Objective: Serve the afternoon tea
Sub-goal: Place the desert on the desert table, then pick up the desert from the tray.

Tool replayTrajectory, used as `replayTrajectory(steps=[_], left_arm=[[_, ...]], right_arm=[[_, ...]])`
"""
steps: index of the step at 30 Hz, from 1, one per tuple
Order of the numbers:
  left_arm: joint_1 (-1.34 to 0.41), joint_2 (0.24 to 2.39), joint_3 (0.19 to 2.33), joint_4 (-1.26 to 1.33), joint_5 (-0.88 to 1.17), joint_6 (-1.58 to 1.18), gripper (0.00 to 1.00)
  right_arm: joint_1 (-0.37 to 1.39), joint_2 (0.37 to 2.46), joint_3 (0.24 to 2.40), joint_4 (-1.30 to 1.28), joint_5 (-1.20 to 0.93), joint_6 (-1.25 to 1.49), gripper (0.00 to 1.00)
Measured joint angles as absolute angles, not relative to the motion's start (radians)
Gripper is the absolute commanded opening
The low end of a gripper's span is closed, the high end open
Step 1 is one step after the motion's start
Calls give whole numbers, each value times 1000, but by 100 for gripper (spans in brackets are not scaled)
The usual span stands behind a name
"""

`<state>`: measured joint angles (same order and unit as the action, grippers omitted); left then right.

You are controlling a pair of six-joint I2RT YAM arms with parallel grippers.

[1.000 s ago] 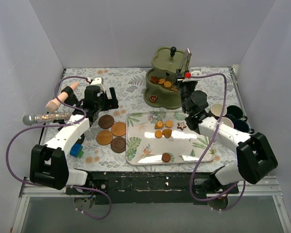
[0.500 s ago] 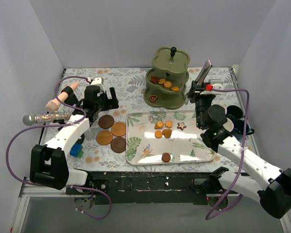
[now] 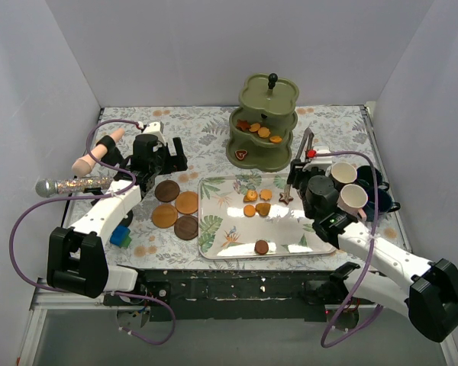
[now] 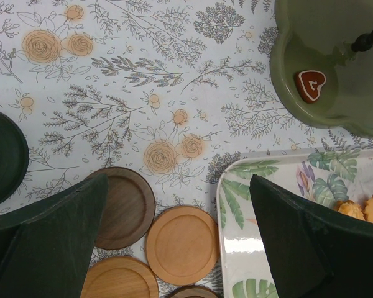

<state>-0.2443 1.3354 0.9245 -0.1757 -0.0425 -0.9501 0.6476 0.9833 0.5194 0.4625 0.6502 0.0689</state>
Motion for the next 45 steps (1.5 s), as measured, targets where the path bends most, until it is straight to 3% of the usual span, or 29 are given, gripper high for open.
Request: replayTrajectory(steps=[16, 45], left_arm=[[-244, 1335, 925, -176, -41, -950, 98], [-244, 1338, 925, -175, -18, -958, 98]], right_arm=[[648, 1090, 421, 654, 646, 52, 64], [720, 1148, 420, 661, 693, 39, 60]])
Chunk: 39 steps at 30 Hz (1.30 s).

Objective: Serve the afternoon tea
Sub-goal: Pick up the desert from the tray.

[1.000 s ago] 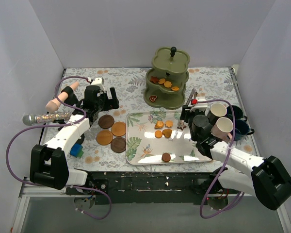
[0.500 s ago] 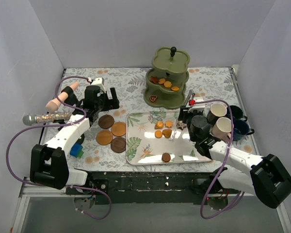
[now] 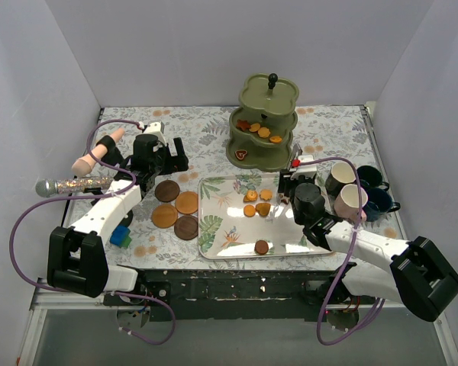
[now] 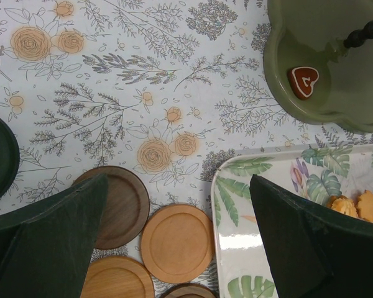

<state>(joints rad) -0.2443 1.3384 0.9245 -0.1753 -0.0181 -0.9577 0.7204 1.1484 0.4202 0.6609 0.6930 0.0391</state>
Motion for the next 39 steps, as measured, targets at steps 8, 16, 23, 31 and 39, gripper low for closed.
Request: replayTrajectory(steps=[8, 16, 23, 31, 39], left_arm=[[-244, 1338, 925, -175, -18, -958, 98], [-244, 1338, 925, -175, -18, -958, 98], [-244, 1338, 925, -175, -19, -958, 98], [-244, 1338, 925, -175, -19, -958, 98], [-244, 1338, 925, -175, -19, -958, 98]], right_arm=[[729, 1150, 420, 661, 714, 25, 50], [759, 1150, 421, 661, 746, -2, 44], [767, 1100, 450, 565, 764, -23, 44], [767, 1003, 488, 471, 780, -25, 44], [747, 1012, 494, 500, 775, -46, 44]])
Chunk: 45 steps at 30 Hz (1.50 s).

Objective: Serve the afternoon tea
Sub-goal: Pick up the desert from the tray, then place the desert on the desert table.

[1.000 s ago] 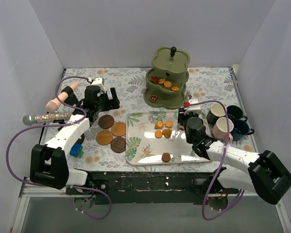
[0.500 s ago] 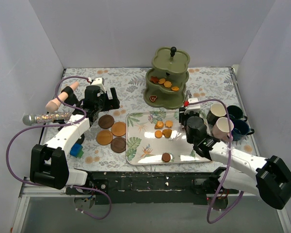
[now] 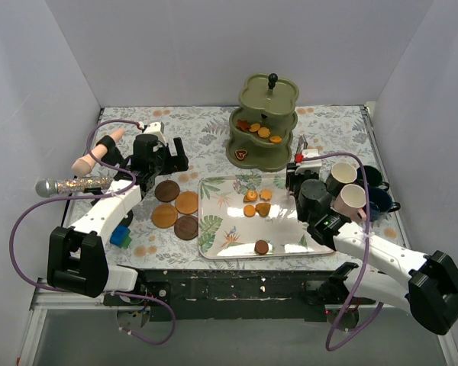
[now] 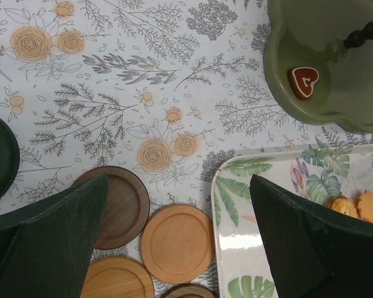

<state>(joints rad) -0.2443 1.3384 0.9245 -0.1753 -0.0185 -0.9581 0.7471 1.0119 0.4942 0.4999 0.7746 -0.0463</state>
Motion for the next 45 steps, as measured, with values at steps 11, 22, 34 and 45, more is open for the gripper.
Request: replayTrajectory(steps=[11, 22, 34, 45], left_arm=[[-244, 1338, 925, -175, -20, -957, 98], [-244, 1341, 925, -175, -38, -957, 98], [-244, 1379, 925, -176, -44, -949, 98], [-244, 1406, 925, -180, -45, -948, 98]], right_arm=[[630, 1193, 538, 726, 670, -79, 44], [546, 1378, 579, 943, 574, -78, 43], [524, 1569, 649, 1133, 533, -78, 42], [524, 1644, 667, 1233, 519, -80, 41]])
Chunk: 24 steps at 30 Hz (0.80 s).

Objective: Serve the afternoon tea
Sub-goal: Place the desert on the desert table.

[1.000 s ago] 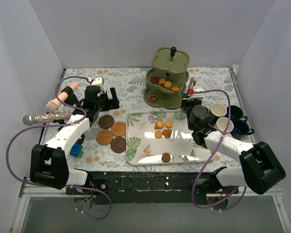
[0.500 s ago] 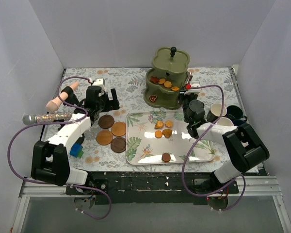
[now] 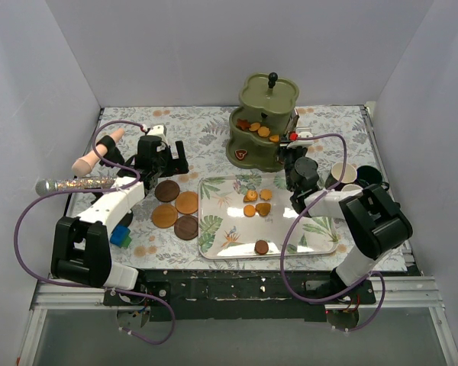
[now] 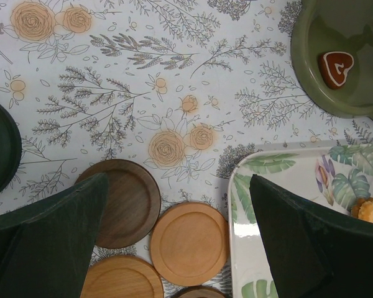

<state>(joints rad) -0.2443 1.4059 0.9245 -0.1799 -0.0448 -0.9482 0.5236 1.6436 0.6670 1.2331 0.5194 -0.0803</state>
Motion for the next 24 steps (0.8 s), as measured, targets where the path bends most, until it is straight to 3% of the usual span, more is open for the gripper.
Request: replayTrajectory(steps=[24], left_arm=[[-244, 1415, 925, -180, -46, -946, 98]], right_arm=[[529, 1732, 675, 1279, 537, -139, 41]])
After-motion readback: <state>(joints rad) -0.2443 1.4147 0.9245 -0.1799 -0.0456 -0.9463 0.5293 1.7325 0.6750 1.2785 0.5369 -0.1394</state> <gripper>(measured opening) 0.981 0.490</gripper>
